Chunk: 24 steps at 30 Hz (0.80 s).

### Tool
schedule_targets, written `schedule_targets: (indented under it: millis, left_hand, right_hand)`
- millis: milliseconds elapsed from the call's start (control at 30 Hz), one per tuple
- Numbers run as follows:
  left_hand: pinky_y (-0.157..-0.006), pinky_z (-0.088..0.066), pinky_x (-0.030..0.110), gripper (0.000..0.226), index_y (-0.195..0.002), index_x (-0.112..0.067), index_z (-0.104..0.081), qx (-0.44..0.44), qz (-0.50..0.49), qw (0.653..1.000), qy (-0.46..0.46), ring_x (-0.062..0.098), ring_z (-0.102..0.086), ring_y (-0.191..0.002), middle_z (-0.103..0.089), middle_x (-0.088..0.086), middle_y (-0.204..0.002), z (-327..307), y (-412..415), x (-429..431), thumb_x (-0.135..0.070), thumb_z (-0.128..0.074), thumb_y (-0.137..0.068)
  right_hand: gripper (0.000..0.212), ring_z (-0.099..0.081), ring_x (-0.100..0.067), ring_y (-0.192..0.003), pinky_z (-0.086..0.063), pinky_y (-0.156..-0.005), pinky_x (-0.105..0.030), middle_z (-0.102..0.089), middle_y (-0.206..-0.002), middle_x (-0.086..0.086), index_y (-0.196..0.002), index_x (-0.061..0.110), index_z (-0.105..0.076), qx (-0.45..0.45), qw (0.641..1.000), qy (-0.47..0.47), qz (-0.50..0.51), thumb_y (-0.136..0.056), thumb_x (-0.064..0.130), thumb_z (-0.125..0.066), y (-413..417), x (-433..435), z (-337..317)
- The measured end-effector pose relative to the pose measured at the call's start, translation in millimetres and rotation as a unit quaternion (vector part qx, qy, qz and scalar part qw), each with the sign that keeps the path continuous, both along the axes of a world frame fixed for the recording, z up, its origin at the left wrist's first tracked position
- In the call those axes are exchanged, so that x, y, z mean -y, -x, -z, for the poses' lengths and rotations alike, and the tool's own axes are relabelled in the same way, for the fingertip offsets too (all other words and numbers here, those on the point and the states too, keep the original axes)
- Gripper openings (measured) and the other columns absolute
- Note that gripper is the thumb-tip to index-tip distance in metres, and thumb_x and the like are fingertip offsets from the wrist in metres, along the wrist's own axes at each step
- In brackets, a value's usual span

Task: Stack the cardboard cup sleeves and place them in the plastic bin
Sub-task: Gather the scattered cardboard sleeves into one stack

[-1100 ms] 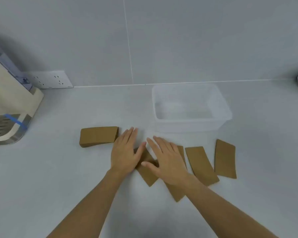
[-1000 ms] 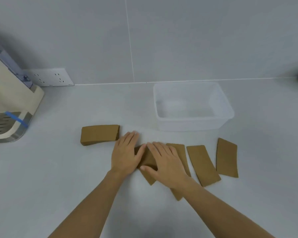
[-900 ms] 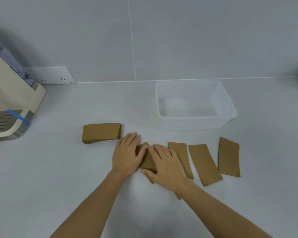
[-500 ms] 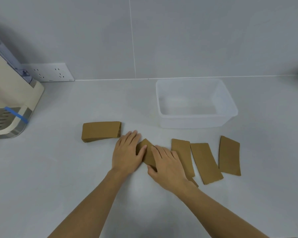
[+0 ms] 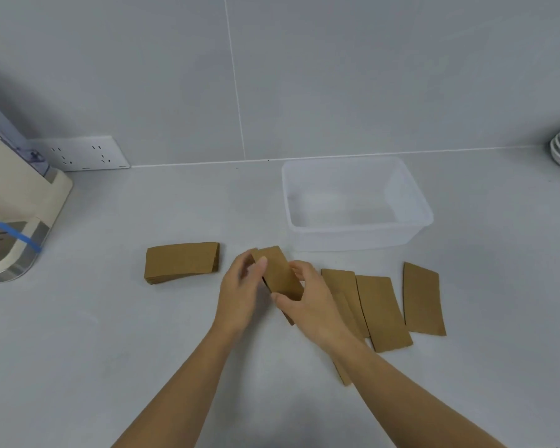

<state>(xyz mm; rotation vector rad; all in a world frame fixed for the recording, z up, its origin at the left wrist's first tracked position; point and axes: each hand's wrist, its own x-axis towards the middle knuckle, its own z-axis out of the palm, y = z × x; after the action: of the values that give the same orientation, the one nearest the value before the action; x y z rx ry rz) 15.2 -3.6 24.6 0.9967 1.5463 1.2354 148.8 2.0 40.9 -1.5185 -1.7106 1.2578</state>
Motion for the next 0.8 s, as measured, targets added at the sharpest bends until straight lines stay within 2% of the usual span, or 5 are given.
schedule_targets:
  millis: [100,233,500,633,800]
  left_hand:
    - [-0.096,-0.049,0.038,0.04,-0.112,-0.014,-0.065,0.237,-0.028,0.97,0.042,0.019,-0.062,-0.107,-0.069,0.004,-0.11,-10,-7,0,-0.042,-0.051,-0.088]
    - [-0.075,-0.058,0.037,0.064,-0.114,-0.012,-0.067,0.435,0.005,0.893,0.114,0.025,-0.067,-0.1,-0.071,0.006,-0.11,-14,-10,9,-0.06,-0.057,-0.072]
    - [-0.091,-0.048,0.042,0.075,-0.126,-0.012,-0.058,0.539,0.006,0.828,0.151,0.025,-0.06,-0.116,-0.064,0.007,-0.127,-1,-13,14,-0.058,-0.063,-0.067]
    - [-0.096,-0.046,0.046,0.069,-0.124,-0.009,-0.058,0.572,-0.015,0.804,0.158,0.029,-0.062,-0.113,-0.065,0.012,-0.124,7,-13,13,-0.053,-0.064,-0.07]
    - [-0.081,-0.053,0.049,0.063,-0.12,-0.007,-0.06,0.602,-0.05,0.784,0.143,0.028,-0.066,-0.106,-0.069,0.015,-0.116,15,-12,8,-0.05,-0.064,-0.075]
  right_hand:
    - [0.046,-0.048,0.0,-0.104,-0.04,-0.08,-0.012,-0.045,-0.105,0.028,-0.111,0.044,-0.038,-0.07,0.997,0.012,0.016,-0.078,0.03,-0.067,8,6,-3]
    - [0.063,-0.039,-0.002,-0.12,-0.035,-0.1,-0.021,-0.043,-0.127,0.016,-0.134,0.03,-0.035,-0.064,0.998,-0.001,0.001,-0.079,0.033,-0.066,14,15,1]
    - [0.048,-0.04,-0.012,-0.118,-0.034,-0.103,-0.028,-0.044,-0.132,0.004,-0.123,0.017,-0.051,0.058,0.992,-0.088,-0.072,-0.082,0.038,-0.061,12,23,9]
    - [0.03,-0.055,-0.012,-0.092,-0.047,-0.081,-0.027,-0.063,-0.101,0.002,-0.102,0.017,-0.061,0.061,0.994,-0.088,-0.012,-0.084,0.041,-0.057,-3,18,8]
    - [0.043,-0.054,-0.017,-0.099,-0.038,-0.085,-0.028,-0.063,-0.107,-0.001,-0.11,0.015,-0.057,0.302,0.938,-0.151,0.082,-0.085,0.049,-0.05,-32,11,17]
